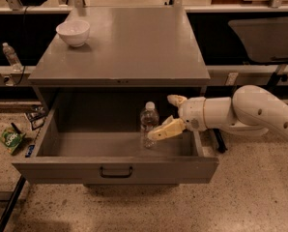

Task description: Pick water bottle from top drawer and place on counter

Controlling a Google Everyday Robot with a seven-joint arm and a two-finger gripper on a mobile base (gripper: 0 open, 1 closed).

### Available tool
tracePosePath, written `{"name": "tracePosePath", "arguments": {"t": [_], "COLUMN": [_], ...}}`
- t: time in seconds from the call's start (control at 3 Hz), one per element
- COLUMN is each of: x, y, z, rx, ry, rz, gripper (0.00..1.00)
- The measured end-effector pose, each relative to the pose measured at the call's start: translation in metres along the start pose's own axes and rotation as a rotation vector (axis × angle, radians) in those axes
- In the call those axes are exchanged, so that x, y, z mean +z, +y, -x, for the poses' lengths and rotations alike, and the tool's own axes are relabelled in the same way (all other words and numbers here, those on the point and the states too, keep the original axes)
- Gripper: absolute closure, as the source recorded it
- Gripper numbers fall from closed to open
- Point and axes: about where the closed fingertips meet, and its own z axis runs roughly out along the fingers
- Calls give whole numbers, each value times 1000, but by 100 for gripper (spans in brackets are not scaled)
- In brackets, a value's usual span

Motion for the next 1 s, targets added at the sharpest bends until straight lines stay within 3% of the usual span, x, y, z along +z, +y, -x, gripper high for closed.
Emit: {"name": "tracePosePath", "arguments": {"t": [0.33,0.67,1.0], "x": [16,34,49], "y": [-4,-4,-7], "z": [-11,-20,-17], "rx": [-18,-24,-47], "ry": [0,-8,-40], "rz": [-22,-19,-27], "gripper": [0,16,40]}}
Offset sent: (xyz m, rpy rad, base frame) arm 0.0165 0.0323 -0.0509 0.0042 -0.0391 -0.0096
